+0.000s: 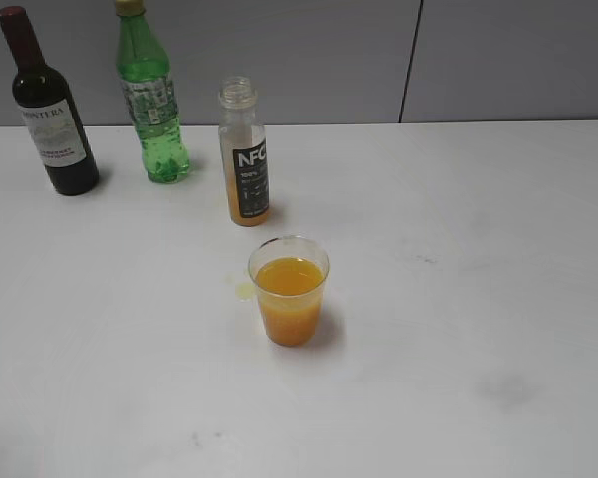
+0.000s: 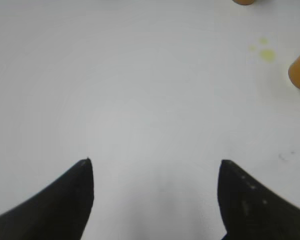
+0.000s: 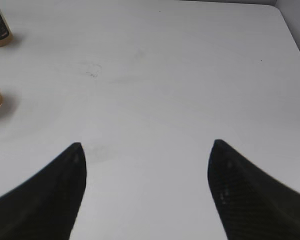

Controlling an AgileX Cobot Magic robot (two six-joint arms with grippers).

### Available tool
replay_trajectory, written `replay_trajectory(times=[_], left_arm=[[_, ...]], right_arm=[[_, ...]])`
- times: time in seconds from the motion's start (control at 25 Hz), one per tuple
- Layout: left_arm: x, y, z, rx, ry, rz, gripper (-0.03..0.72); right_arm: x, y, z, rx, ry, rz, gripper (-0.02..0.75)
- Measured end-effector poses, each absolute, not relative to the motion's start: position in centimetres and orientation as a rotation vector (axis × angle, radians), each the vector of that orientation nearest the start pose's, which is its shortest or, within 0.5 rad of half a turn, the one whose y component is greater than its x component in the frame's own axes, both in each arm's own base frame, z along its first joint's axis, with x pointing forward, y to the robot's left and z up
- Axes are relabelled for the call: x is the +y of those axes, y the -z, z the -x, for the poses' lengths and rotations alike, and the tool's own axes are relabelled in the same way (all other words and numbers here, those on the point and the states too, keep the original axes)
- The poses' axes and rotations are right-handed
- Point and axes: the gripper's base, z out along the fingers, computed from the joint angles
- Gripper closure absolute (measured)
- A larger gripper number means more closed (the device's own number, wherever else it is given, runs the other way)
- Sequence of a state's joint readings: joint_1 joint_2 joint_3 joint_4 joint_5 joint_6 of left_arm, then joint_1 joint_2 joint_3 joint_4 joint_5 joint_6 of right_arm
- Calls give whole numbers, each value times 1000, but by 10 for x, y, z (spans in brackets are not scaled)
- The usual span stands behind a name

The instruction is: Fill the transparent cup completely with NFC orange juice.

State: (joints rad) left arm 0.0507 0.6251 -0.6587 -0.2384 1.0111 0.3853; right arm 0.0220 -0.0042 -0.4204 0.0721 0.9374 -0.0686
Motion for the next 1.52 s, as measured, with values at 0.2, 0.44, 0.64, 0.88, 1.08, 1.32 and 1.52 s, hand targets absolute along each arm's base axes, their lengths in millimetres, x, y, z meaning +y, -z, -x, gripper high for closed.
replay_trajectory(times=[0.2,0.44,0.64,0.88,1.08,1.32,1.52], left_arm=[[-16,-296,-59,2318,120,-270,99],[-17,-285,-32,2222,136,-195,99],[-18,-273,-18,2174,135,-188,99],[-18,-269,-3,2108,133,-161,99],[-18,-268,1,2088,168,-144,99],[-13,-266,1,2106,218,-167,99],[-9,-265,1,2116,204,-113,99]], right_arm=[[5,-265,-8,1993,-55,85,150],[5,-265,-8,1993,-55,85,150],[5,-265,-8,1993,-55,85,150],[5,-265,-8,1993,-55,85,150],[6,-265,-8,1993,-56,85,150],[6,-265,-8,1993,-56,85,150],[6,-265,-8,1993,-56,85,150]])
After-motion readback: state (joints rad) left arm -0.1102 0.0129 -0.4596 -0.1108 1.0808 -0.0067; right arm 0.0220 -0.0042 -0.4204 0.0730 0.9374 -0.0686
